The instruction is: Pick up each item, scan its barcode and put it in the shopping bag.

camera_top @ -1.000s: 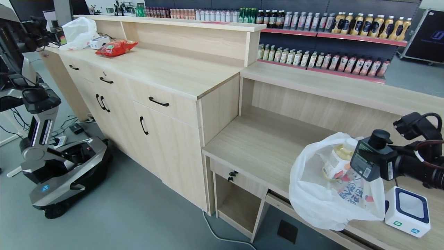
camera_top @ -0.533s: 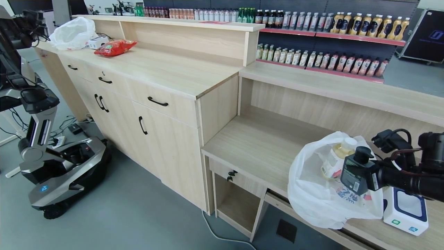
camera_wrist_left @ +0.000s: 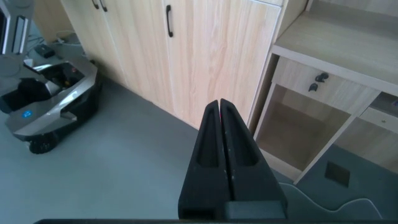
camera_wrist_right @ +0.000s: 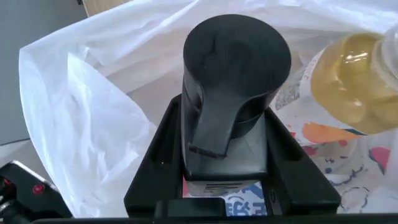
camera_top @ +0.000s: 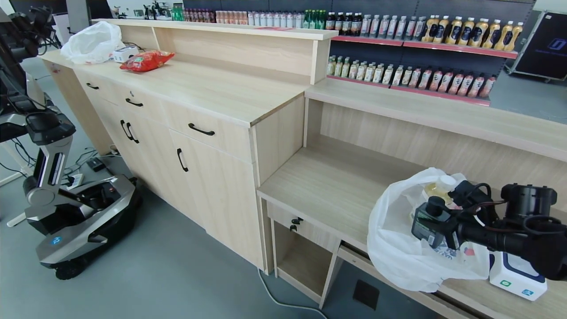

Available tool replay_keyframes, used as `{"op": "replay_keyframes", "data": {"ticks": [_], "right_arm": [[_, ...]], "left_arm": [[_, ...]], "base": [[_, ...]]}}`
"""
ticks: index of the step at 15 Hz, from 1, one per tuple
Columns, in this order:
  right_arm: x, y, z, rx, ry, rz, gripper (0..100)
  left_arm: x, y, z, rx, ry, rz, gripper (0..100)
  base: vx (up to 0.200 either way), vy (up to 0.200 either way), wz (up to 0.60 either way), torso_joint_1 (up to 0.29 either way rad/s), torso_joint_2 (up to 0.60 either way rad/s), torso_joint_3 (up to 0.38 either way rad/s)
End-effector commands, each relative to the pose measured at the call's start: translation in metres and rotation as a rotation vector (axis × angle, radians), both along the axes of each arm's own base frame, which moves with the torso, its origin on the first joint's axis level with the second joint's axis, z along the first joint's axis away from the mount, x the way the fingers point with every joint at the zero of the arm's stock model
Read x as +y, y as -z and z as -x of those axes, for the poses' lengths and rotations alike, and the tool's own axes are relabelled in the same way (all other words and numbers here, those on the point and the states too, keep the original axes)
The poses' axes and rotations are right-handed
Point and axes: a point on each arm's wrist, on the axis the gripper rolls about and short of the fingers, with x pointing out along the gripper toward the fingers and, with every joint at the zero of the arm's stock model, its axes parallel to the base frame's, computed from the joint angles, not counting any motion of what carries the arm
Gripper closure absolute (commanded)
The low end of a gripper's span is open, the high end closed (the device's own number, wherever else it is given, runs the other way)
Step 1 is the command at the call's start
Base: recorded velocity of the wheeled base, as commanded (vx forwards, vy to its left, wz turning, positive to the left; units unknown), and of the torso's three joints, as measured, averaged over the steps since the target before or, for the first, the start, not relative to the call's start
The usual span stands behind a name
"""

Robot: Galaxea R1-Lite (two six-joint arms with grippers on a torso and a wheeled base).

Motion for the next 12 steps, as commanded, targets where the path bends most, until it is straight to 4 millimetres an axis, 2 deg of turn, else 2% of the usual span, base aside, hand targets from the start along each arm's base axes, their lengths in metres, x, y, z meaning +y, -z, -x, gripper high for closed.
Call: {"op": "replay_keyframes", "data": {"ticks": [1,5,9,12], "right_arm": [[-0.001,0.02,-0.012,0.029,-0.033,-0.02,100],[-0.001,0.04,-0.027,0.004,-0.093,-0.045,100],[-0.001,0.055,-0.033,0.011,-0.112,-0.057,100],[-0.003,0.058,-0.038,0.006,-0.111,-0.055,100]], "left_arm": [[0.0,0.0,0.0,0.0,-0.001,0.0,100],[0.0,0.0,0.0,0.0,-0.001,0.0,100],[0.0,0.0,0.0,0.0,-0.001,0.0,100],[0.0,0.0,0.0,0.0,-0.001,0.0,100]], "base": [[0.0,0.0,0.0,0.0,0.0,0.0],[0.0,0.0,0.0,0.0,0.0,0.0],[0.0,0.0,0.0,0.0,0.0,0.0],[0.0,0.0,0.0,0.0,0.0,0.0]]}}
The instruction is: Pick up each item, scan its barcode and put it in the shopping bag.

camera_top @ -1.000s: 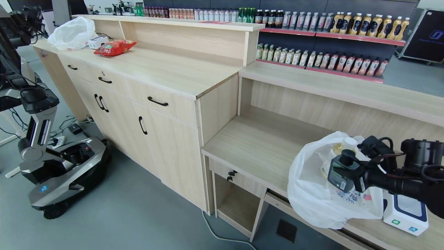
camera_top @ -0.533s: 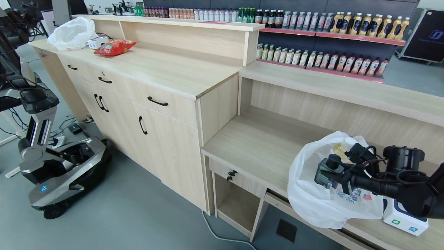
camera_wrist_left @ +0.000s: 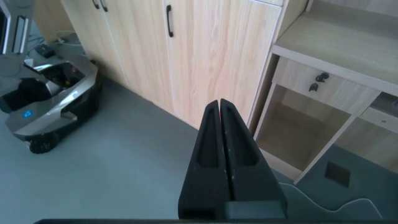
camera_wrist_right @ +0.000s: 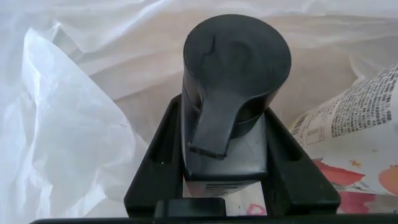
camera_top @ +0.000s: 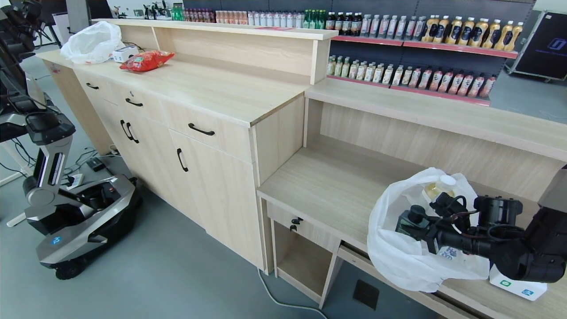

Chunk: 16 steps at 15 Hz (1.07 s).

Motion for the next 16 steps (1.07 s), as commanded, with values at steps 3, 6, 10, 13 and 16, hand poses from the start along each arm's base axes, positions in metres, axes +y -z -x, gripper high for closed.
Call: {"op": "replay_keyframes", "data": {"ticks": [3,6,10,13,16], "right_arm": [[-0.001,0.007,-0.002,0.013,0.001,-0.002,100],[-0.001,0.006,0.0,0.021,0.0,0.006,0],[0.001,-0.011,0.009,0.0,-0.033,-0.012,0],[-0.003,-0.055,0.03,-0.025,-0.05,-0.024,0],[-0.014,-0.095,0.053,-0.067,0.003,-0.017,0]], "left_arm": [[0.0,0.0,0.0,0.0,0.0,0.0,100],[0.0,0.0,0.0,0.0,0.0,0.0,100],[0.0,0.0,0.0,0.0,0.0,0.0,100],[0.0,0.0,0.0,0.0,0.0,0.0,100],[0.0,0.0,0.0,0.0,0.0,0.0,100]], "base": [[0.0,0.0,0.0,0.0,0.0,0.0],[0.0,0.0,0.0,0.0,0.0,0.0],[0.0,0.0,0.0,0.0,0.0,0.0],[0.0,0.0,0.0,0.0,0.0,0.0],[0.0,0.0,0.0,0.0,0.0,0.0]]}}
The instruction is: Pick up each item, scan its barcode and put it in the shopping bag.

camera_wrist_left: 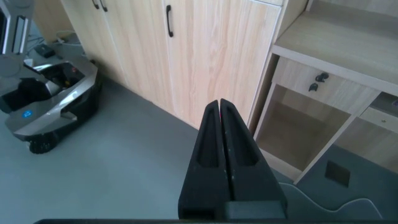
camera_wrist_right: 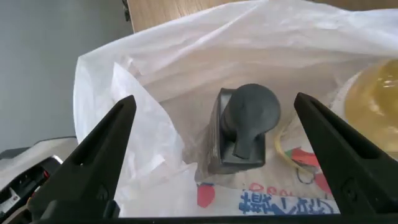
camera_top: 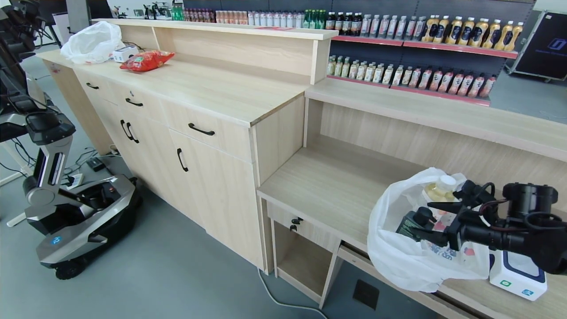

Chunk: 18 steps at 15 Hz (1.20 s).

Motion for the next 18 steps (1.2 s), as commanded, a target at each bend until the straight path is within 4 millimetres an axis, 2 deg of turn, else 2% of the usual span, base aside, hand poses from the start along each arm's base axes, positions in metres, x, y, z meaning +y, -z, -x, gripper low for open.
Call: {"op": "replay_keyframes", "data": {"ticks": [1,4,6,9,11,13,18], "right_arm": [[-0.011,-0.052,0.028,-0.095,0.06,0.019,0],[-0.032,-0.084,0.073,-0.154,0.187,0.055,0],[-0.041,-0.099,0.091,-0.215,0.254,0.082,0],[-0.055,-0.1,0.099,-0.237,0.332,0.126,0],[-0.06,-0.1,0.103,-0.227,0.503,0.233,0],[-0.058,-0.105,0.107,-0.237,0.529,0.209,0],[-0.041,-0.125,0.115,-0.236,0.854,0.044,0]], "left_arm": [[0.0,0.0,0.0,0.0,-0.001,0.0,100],[0.0,0.0,0.0,0.0,-0.001,0.0,100],[0.0,0.0,0.0,0.0,-0.001,0.0,100],[0.0,0.0,0.0,0.0,-0.001,0.0,100],[0.0,0.0,0.0,0.0,-0.001,0.0,100],[0.0,0.0,0.0,0.0,-0.001,0.0,100],[0.0,0.0,0.0,0.0,-0.001,0.0,100]], "base": [[0.0,0.0,0.0,0.0,0.0,0.0],[0.0,0.0,0.0,0.0,0.0,0.0],[0.0,0.0,0.0,0.0,0.0,0.0],[0.0,0.0,0.0,0.0,0.0,0.0],[0.0,0.0,-0.3,-0.001,0.0,0.001],[0.0,0.0,-0.6,0.007,0.0,0.0],[0.0,0.0,-0.6,-0.017,0.03,0.016]]}}
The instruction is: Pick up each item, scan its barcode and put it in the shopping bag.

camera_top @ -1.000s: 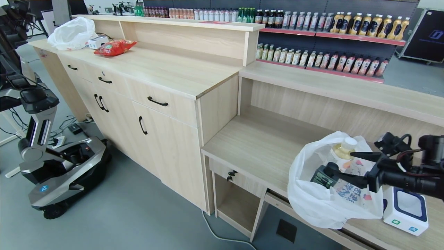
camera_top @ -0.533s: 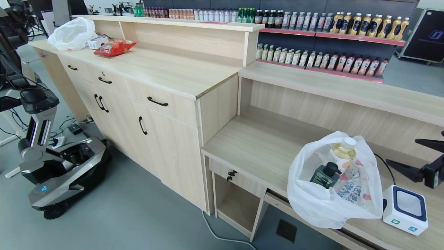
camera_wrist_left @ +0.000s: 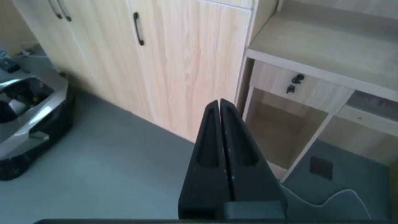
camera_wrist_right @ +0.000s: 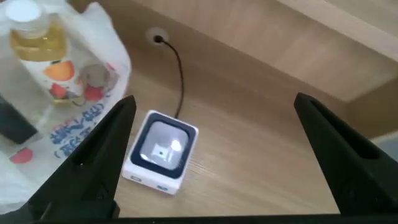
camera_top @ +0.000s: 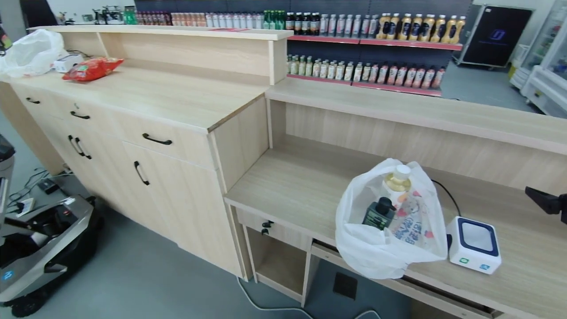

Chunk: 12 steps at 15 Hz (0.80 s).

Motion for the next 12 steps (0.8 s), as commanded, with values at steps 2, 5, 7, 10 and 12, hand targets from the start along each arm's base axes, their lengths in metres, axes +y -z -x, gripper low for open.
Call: {"op": "replay_keyframes", "data": {"ticks": [2,5,7,10,12], "right_arm": [[0.01,-0.01,0.01,-0.038,0.043,-0.016,0],[0.019,-0.015,0.024,-0.057,0.047,-0.132,0],[0.029,-0.022,0.033,-0.126,0.027,-0.216,0],[0.048,-0.019,0.073,-0.193,0.01,-0.185,0],[0.06,-0.008,0.1,-0.213,0.004,-0.178,0]], "left_arm": [[0.0,0.0,0.0,0.0,0.0,0.0,100],[0.0,0.0,0.0,0.0,0.0,0.0,100],[0.0,0.0,0.0,0.0,0.0,0.0,100],[0.0,0.0,0.0,0.0,0.0,0.0,100],[0.0,0.0,0.0,0.0,0.0,0.0,100]], "base": [[0.0,0.0,-0.6,-0.161,0.33,0.159],[0.0,0.0,-0.4,-0.18,0.37,0.173],[0.0,0.0,0.0,-0.21,0.4,0.193],[0.0,0.0,0.0,-0.269,0.53,0.256],[0.0,0.0,0.0,-0.237,0.47,0.234]]}}
